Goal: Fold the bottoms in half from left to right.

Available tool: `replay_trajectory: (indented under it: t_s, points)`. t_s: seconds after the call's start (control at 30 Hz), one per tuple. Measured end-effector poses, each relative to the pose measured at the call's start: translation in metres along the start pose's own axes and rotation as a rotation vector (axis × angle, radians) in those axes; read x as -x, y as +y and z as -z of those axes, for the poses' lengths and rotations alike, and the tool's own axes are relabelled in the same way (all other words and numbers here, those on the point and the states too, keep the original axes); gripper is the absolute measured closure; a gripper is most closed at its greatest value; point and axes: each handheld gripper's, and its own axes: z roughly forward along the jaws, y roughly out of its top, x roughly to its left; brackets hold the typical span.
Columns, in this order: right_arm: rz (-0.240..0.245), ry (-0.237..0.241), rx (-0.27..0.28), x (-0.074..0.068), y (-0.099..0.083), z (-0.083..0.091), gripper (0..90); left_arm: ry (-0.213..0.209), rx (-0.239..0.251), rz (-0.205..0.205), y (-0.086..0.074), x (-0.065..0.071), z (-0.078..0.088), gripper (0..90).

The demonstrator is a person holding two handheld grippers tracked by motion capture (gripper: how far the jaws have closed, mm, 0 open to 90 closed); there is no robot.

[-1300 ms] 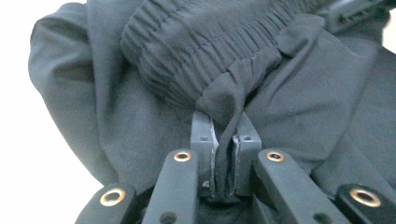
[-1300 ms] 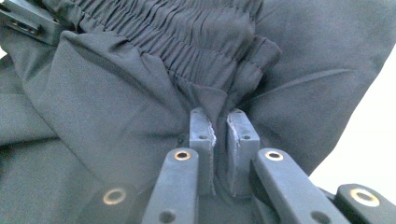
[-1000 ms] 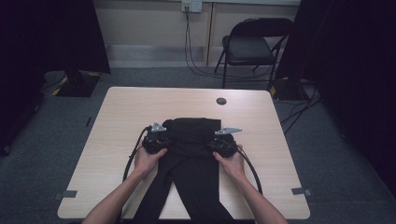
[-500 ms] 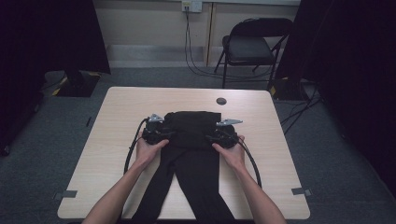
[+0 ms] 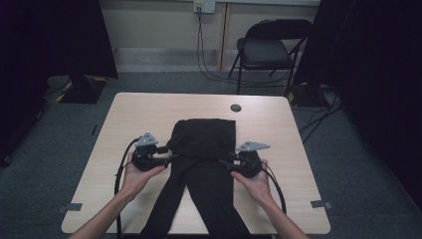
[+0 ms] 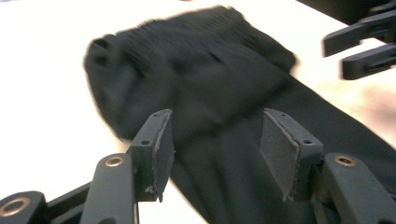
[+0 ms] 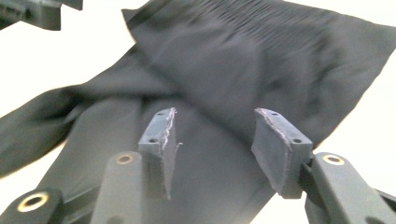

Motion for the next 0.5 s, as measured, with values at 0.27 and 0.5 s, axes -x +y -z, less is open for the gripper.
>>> replay_trajectory:
  t_s: [0.27, 0.5]
  points:
    - [0.118, 0.117, -0.096, -0.049, -0.031, 0.008, 76.2, -0.071, -0.125, -0.033, -0.032, 0.038, 0.016, 44.0]
    - [0.129, 0.161, -0.131, -0.062, -0.04, 0.001, 61.8, -0.081, -0.167, -0.049, -0.041, 0.053, 0.016, 35.1]
